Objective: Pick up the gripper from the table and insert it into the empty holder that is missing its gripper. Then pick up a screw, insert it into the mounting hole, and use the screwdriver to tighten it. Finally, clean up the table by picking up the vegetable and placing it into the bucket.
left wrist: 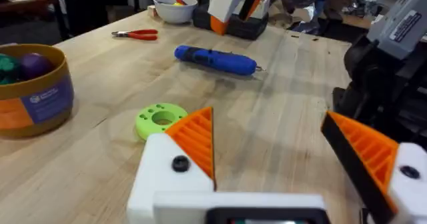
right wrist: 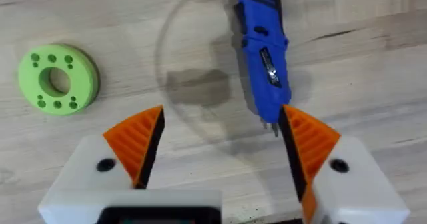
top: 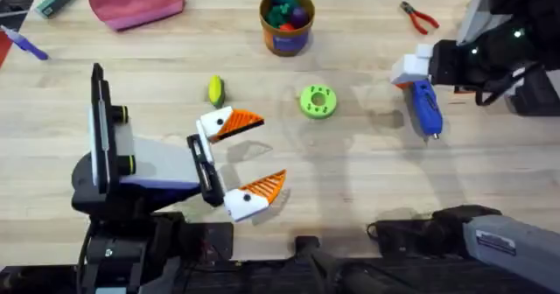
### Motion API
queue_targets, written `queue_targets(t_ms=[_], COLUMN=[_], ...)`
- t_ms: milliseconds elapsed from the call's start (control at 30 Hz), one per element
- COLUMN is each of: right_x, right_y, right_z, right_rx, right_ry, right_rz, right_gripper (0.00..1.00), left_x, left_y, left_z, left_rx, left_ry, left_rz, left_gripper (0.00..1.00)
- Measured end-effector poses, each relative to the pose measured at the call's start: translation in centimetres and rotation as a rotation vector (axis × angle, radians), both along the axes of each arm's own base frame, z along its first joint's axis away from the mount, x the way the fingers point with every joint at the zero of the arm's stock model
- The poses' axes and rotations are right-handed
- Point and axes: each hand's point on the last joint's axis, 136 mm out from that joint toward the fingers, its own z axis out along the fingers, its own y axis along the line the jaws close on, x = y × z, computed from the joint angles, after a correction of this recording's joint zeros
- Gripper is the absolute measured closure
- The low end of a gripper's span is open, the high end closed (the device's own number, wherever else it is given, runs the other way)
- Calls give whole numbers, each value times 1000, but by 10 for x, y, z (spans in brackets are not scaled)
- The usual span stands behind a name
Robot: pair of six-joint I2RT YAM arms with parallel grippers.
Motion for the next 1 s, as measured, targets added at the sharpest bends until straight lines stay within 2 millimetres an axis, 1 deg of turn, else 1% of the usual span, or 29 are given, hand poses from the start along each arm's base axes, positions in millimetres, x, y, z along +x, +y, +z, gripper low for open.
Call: queue_targets(t_ms=[167,200,233,333,400,433,700,900,1000], right_x=[0,0,0,0,0,1,6,10,9], right_y=[0,0,0,0,0,0,-1,-20,-34], right_z=[0,0,0,0,0,0,2,3,-3], right_rx=[0,0,0,0,0,0,3,26,39], right_ry=[0,0,0,0,0,-2,-28,-40,-12], right_rz=[0,0,0,0,0,0,-8,-55,-69], right_gripper=[9,8,8,7,8,8,8,8,8], left_x=[0,0,1,1,1,1,2,2,2], left_y=[0,0,0,0,0,0,1,1,1], left_z=[0,0,0,0,0,0,0,0,0], left_rx=[0,0,1,1,3,3,4,4,4], left_ry=[0,2,-2,-3,-7,-8,-9,-9,-9], left_rz=[0,1,3,4,4,5,11,11,11], left_gripper=[14,53,178,654,949,983,993,993,993])
